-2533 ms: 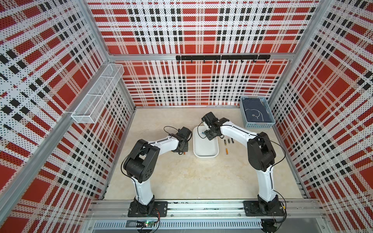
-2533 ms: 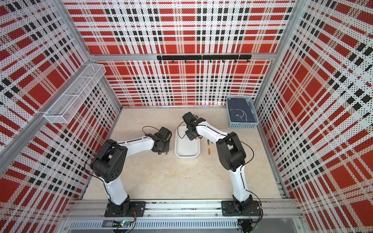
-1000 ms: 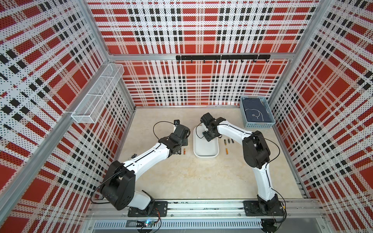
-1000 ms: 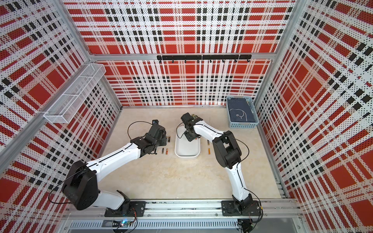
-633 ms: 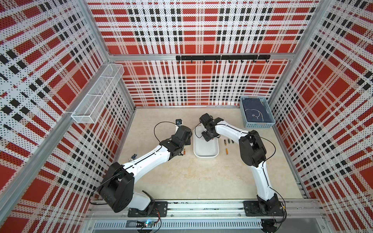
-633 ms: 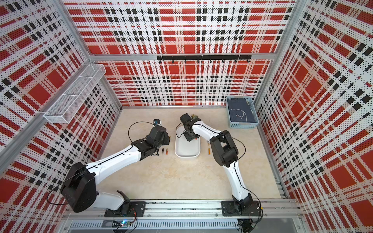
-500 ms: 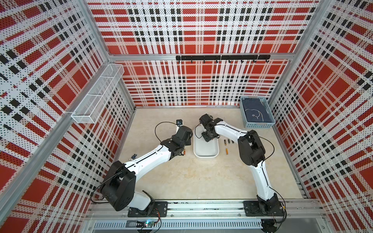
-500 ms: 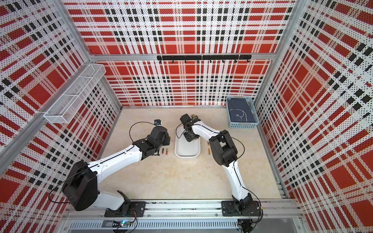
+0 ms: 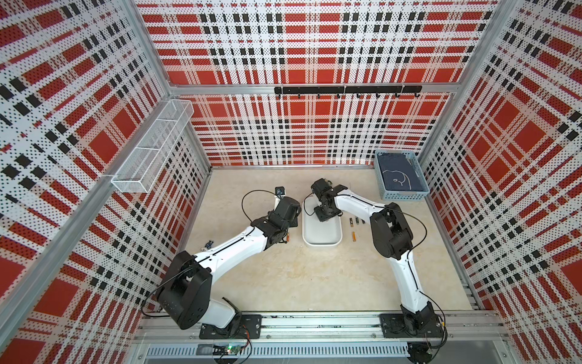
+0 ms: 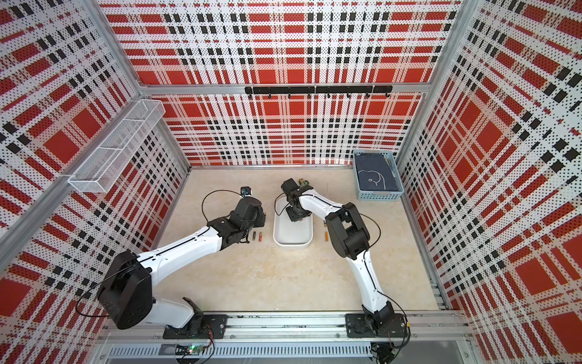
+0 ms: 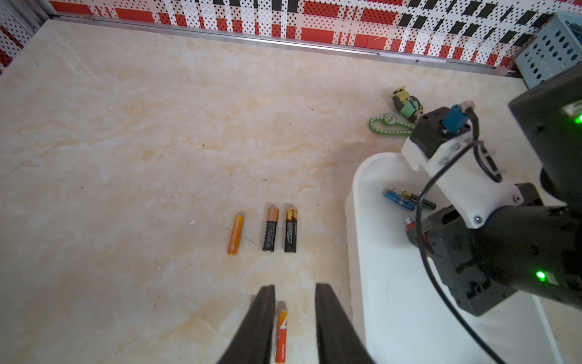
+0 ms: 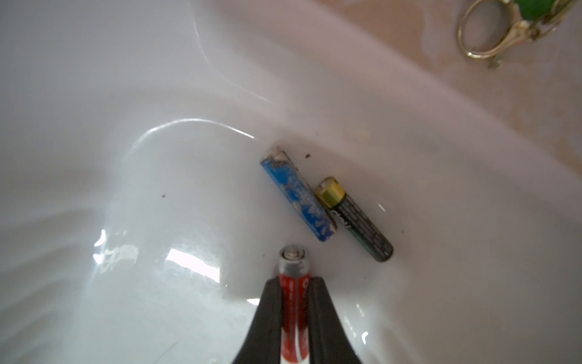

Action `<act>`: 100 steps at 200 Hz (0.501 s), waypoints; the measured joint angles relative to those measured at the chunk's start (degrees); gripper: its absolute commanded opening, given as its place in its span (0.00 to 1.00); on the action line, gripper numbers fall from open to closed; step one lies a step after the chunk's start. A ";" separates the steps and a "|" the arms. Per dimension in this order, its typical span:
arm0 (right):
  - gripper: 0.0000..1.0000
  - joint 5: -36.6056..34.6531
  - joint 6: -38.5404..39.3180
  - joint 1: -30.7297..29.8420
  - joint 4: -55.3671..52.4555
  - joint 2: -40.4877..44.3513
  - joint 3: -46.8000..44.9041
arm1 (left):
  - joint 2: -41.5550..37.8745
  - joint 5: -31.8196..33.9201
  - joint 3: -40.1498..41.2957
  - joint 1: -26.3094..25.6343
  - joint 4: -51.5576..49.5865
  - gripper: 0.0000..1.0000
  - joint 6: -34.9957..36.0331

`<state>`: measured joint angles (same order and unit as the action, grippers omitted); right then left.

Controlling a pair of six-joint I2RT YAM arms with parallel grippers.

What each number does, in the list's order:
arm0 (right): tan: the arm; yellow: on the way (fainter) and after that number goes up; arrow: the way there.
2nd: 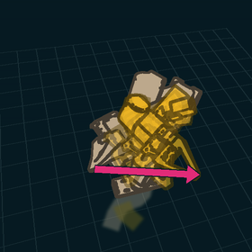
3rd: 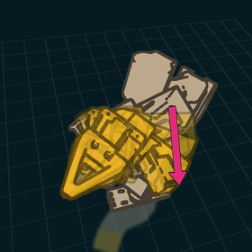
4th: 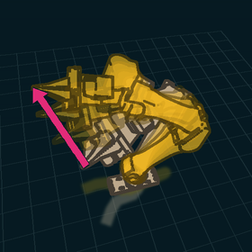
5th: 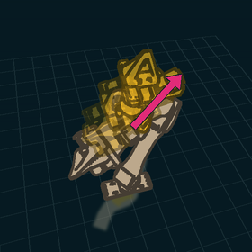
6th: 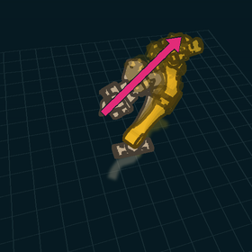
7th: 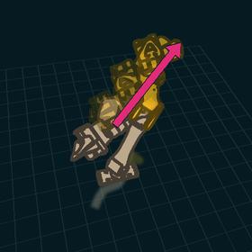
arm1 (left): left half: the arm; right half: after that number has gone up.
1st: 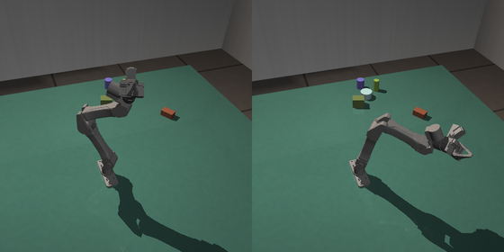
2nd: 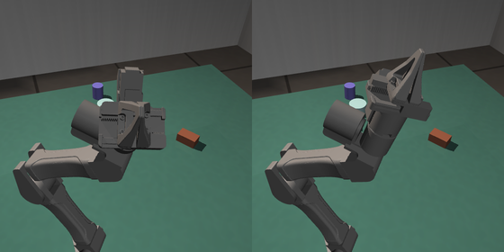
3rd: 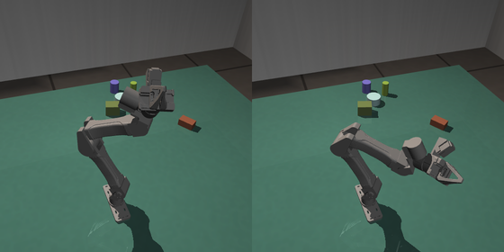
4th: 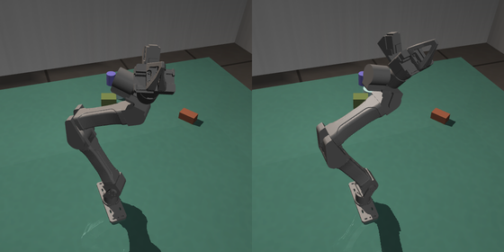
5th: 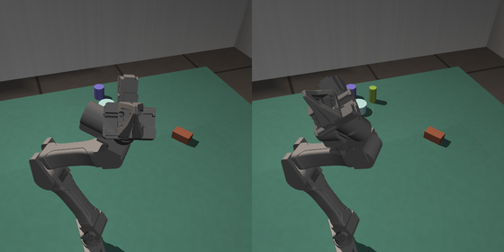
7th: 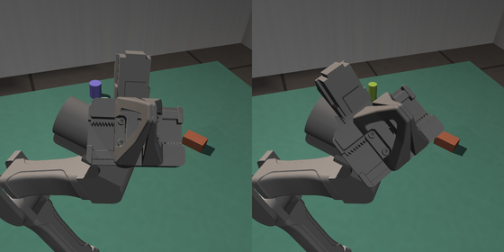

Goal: Take the batteries out of the storage box
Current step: Pick up the battery from the storage box.

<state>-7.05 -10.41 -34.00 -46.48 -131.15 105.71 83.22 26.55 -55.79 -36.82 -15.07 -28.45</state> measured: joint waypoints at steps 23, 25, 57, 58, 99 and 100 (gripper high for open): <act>0.00 1.16 -1.03 0.00 -0.59 0.83 -0.15 | -1.05 1.29 0.00 -0.33 -0.02 0.29 -0.04; 0.00 1.31 -1.14 0.00 -0.61 0.98 -0.20 | -1.20 1.42 0.00 -0.35 -0.02 0.29 -0.04; 0.00 3.21 -2.62 0.04 -0.87 7.80 -1.64 | -2.64 2.21 -1.62 -0.63 0.31 0.29 -0.04; 0.00 3.23 -2.62 0.04 -0.87 8.02 -1.70 | -2.64 2.23 -1.75 -0.63 0.33 0.29 -0.02; 0.00 3.98 -4.74 2.47 1.11 26.29 -11.04 | 0.66 0.72 -6.99 -2.29 1.29 0.30 0.42; 0.00 4.02 -4.76 2.56 1.16 26.60 -11.28 | 0.87 0.72 -7.21 -2.34 1.36 0.30 0.39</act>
<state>-3.03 -15.18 -31.44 -45.32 -104.55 94.43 84.09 27.27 -63.00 -39.16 -13.72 -28.05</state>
